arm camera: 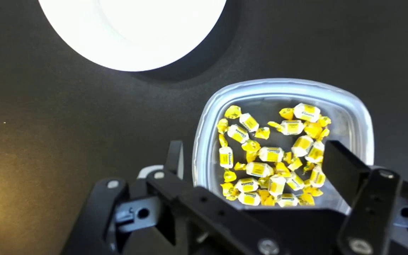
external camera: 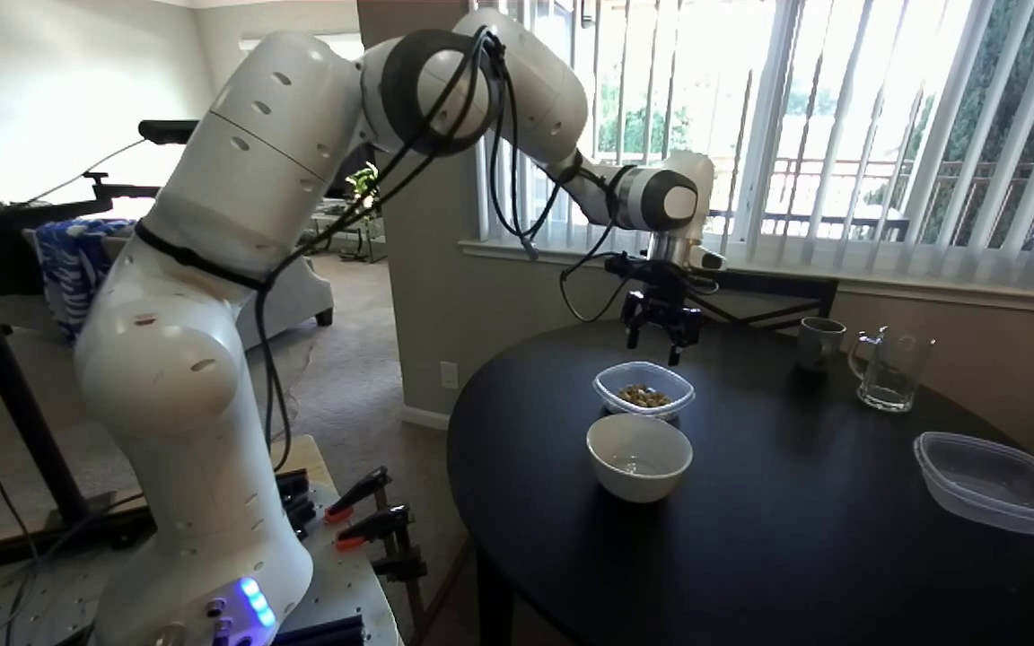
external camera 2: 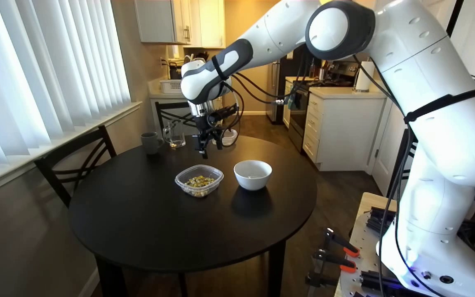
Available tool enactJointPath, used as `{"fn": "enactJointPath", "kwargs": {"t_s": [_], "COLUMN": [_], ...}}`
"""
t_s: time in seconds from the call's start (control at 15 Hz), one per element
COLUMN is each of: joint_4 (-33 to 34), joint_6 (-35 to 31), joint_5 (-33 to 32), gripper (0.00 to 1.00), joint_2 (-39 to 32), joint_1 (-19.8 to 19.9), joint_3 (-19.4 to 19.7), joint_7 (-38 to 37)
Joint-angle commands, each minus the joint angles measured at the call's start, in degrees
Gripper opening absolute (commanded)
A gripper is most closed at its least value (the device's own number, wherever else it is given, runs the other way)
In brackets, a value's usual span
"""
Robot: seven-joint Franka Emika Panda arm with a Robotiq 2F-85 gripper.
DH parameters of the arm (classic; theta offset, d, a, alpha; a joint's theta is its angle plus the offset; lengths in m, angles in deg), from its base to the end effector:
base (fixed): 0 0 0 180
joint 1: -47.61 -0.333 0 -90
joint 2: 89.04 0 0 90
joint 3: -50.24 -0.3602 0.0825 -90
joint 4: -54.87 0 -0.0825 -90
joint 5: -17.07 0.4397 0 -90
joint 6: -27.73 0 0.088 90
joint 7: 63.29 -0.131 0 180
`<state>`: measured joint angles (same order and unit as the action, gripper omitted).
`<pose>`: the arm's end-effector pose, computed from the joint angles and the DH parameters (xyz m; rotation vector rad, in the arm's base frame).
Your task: Pour the contents in the container into the bowl
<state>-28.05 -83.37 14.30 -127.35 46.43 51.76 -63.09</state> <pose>0.7704 -0.0057 0.2629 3.0699 0.0356 -0.2723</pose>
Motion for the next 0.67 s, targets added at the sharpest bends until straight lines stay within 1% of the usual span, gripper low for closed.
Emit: {"fn": "enactJointPath", "kwargs": {"t_s": [0.0,0.27,0.33,0.47,0.6], "joint_4": [8.58,15.35,17.06,20.01,22.07], "joint_6": [2.24,3.28,3.78,4.62,5.58], "joint_5": [-0.22,-0.23,-0.08,-0.12,0.17], "gripper": [1.0,0.99,0.95,0.7,0.56], "joint_2": [-8.02,-13.74,-15.13,-17.53,-19.17], "joint_1": [0.47,0.33,0.4,0.52,0.84], "joint_3": [0.43,0.4,0.29,0.32,0.28], "joint_7": [-1.64,-1.07,-0.83,-0.56,-0.52]}}
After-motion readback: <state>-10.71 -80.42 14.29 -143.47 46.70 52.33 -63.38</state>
